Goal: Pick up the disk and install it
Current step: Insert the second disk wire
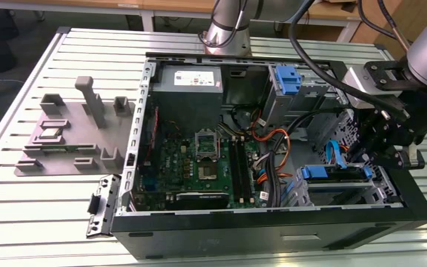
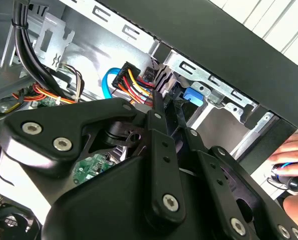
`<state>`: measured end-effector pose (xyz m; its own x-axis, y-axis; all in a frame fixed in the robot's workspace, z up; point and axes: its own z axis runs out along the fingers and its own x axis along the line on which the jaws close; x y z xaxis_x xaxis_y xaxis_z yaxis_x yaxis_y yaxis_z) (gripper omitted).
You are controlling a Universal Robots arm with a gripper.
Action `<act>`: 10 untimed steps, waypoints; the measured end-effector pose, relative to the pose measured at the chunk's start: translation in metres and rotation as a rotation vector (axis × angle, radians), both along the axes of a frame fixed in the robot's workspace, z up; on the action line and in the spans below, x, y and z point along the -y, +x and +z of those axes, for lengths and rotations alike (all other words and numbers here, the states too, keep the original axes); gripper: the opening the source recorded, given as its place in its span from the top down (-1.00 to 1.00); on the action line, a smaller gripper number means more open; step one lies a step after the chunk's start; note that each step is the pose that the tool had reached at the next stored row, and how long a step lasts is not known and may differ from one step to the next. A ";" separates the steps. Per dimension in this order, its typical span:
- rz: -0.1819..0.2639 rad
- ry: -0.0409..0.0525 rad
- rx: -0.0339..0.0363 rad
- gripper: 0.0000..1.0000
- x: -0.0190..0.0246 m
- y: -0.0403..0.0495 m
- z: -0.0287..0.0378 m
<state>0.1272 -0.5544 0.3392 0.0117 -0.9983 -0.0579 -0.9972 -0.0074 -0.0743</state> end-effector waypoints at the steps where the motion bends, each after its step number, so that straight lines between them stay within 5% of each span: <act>1: 0.000 0.0000 0.0000 0.53 0.0000 0.0000 0.0000; 10: 0.002 -0.0001 0.0009 0.53 0.0040 -0.0005 0.0000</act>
